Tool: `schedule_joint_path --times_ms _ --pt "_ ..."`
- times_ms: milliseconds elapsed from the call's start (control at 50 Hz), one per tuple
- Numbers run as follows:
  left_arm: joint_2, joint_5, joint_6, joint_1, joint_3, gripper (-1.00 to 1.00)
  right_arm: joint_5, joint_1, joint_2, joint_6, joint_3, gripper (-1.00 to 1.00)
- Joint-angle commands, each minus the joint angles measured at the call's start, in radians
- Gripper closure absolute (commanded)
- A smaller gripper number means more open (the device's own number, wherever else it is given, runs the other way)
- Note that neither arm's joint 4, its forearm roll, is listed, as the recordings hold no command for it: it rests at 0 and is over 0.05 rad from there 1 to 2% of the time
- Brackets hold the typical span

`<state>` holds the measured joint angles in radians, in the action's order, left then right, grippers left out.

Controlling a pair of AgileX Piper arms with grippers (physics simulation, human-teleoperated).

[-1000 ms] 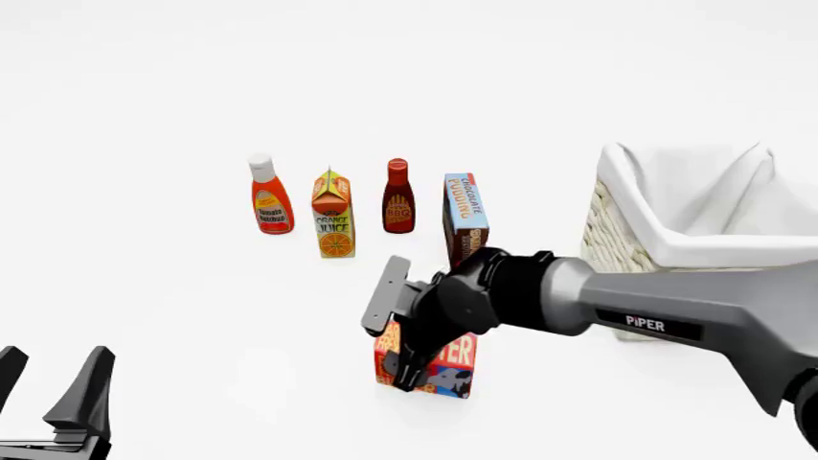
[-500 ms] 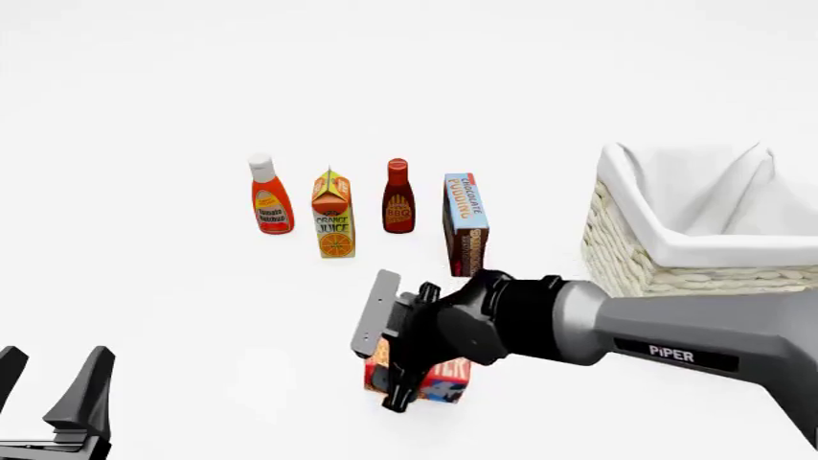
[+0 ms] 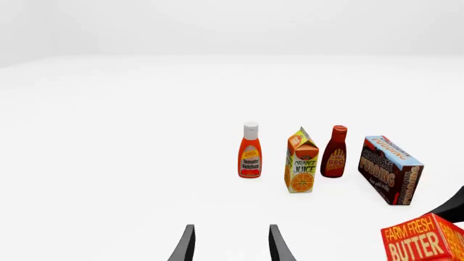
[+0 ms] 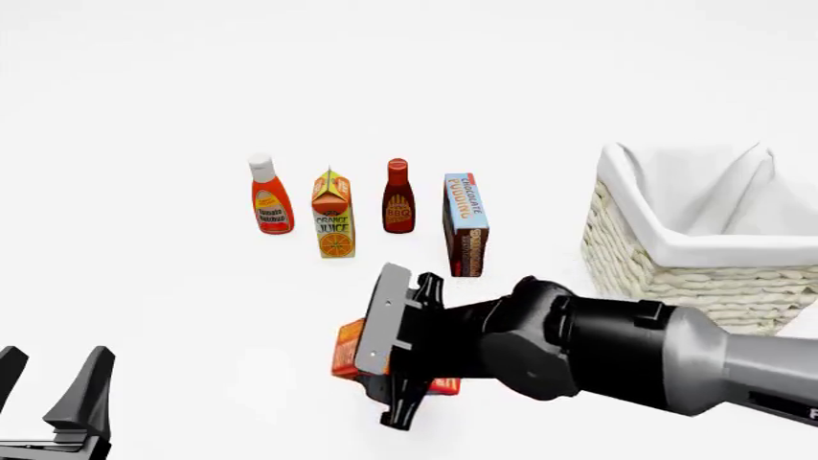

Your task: Pick the butter and place it in the basket.

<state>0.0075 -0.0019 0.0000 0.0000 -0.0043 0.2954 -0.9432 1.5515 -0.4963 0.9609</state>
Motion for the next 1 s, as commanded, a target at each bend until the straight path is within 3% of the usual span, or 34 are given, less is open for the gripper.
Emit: schedule_joint_path --times_ms 20,240,680,1000 --pt "0.0 0.0 0.0 0.0 0.0 -1.0 -0.008 -0.013 -0.101 0.017 0.001 1.0" --pt "0.0 0.0 0.0 0.0 0.0 -1.0 -0.036 -0.011 -0.17 0.039 -0.006 1.0" --pt "0.0 0.0 0.0 0.0 0.0 -1.0 -0.216 -0.018 -0.301 0.146 -0.089 1.0" --pt "0.0 0.0 0.0 0.0 0.0 -1.0 -0.216 -0.004 -0.377 0.163 -0.056 1.0"
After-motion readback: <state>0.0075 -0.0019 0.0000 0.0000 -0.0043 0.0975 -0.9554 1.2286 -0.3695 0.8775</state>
